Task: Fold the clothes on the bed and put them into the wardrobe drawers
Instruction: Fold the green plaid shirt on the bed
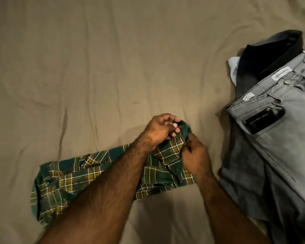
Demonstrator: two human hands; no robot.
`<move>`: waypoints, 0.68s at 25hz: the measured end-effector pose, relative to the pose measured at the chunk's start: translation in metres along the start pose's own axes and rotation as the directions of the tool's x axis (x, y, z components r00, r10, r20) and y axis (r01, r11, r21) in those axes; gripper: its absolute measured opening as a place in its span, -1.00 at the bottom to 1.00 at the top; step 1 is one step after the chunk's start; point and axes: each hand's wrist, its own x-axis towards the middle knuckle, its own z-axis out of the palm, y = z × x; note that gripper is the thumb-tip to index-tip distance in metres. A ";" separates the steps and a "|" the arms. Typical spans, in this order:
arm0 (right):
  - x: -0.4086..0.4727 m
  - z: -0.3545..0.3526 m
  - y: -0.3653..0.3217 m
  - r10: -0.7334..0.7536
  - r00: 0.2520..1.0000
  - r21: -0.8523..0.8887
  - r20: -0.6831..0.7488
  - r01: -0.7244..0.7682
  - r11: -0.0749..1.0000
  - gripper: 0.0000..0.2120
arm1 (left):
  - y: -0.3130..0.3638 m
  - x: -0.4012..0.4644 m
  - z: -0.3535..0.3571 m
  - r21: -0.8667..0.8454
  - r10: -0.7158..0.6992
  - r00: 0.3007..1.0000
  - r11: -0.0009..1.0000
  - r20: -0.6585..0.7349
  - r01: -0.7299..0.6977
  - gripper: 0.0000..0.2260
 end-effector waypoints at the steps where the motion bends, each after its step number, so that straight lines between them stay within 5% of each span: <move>1: 0.009 -0.003 0.000 0.030 0.995 -0.035 0.094 -0.027 0.999 -0.70 | -0.005 0.002 0.000 0.059 0.005 0.997 0.998 -0.082 -0.001 -0.82; 4: 0.013 -0.003 0.006 0.070 0.965 -0.142 0.254 -0.035 0.989 -0.82 | -0.030 0.002 -0.007 0.295 0.067 0.930 0.955 -0.362 0.046 -0.81; 6: 0.012 -0.001 0.013 0.049 0.979 -0.166 0.197 -0.016 0.986 -0.88 | -0.041 -0.007 -0.011 0.484 0.189 0.914 0.875 -0.359 0.009 -0.92; 9: 0.008 0.000 0.029 0.158 0.979 0.048 -0.129 -0.153 0.987 -0.91 | -0.057 -0.020 -0.006 0.745 0.407 0.911 0.625 -0.059 -0.232 -0.85; 12: -0.005 0.005 0.051 0.302 0.901 0.185 -0.312 -0.255 0.949 -0.87 | -0.067 -0.018 0.011 0.864 0.431 0.884 0.359 0.182 -0.353 -0.66; 14: -0.011 0.008 0.051 0.171 0.958 0.146 -0.232 -0.139 0.979 -0.93 | -0.059 -0.007 0.013 0.866 0.454 0.879 0.374 0.142 -0.333 -0.58; 17: -0.001 0.005 0.037 0.036 0.999 0.051 0.013 -0.037 0.998 -0.75 | -0.049 0.006 0.014 0.785 0.459 0.888 0.562 -0.034 -0.261 -0.55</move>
